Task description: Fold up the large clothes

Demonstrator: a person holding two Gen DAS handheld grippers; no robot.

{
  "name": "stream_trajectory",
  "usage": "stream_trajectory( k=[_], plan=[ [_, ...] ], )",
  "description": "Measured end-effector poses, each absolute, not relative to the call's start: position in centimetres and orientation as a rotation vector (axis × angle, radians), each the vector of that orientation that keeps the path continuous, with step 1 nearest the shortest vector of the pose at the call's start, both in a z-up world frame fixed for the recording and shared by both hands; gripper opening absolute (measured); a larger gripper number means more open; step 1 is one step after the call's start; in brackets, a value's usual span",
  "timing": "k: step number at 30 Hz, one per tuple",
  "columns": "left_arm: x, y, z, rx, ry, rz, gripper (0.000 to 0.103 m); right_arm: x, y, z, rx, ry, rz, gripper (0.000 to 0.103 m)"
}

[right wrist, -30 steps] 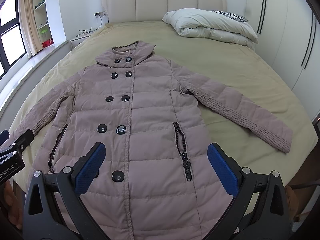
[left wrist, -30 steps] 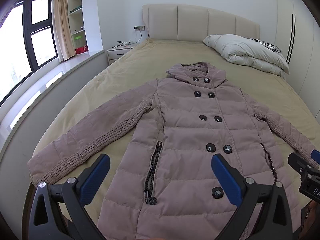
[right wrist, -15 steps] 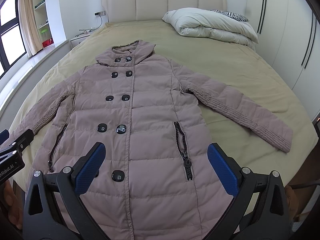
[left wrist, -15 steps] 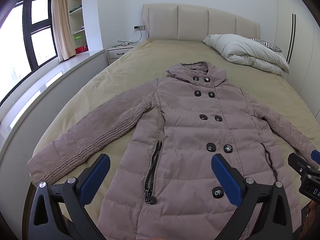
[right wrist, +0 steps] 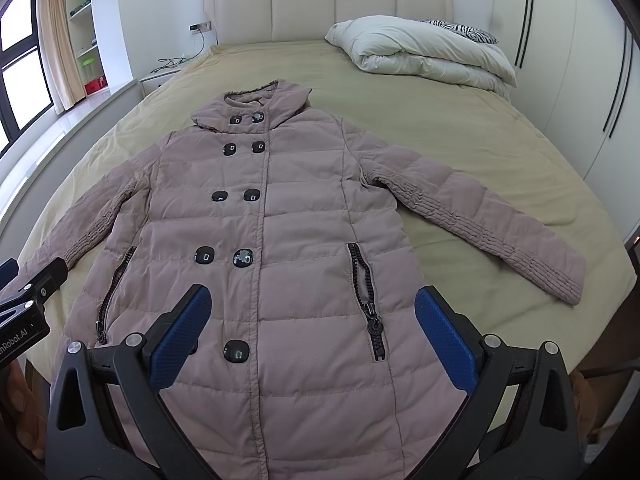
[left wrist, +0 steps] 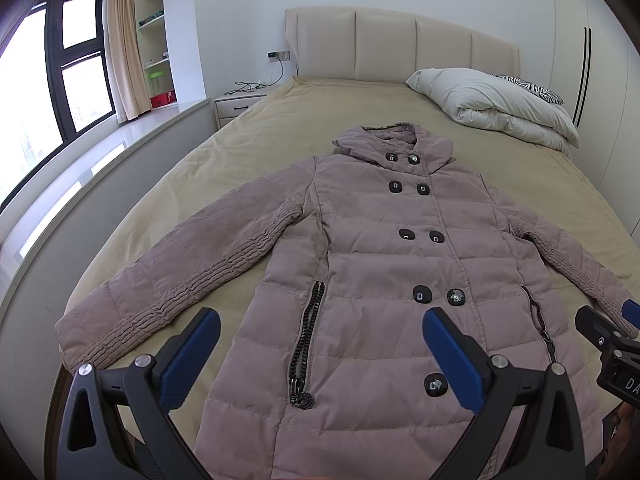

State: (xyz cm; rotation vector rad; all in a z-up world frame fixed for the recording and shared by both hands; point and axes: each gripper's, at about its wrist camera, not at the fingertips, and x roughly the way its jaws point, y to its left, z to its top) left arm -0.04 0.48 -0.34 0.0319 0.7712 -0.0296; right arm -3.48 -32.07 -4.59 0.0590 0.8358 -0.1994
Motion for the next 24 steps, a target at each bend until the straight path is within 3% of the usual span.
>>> stream_trajectory(
  k=[24],
  plan=[
    [-0.2, 1.0, -1.5, 0.034, 0.777, -0.025, 0.103, -3.5, -32.0, -4.7, 0.058, 0.838, -0.199, 0.103]
  ],
)
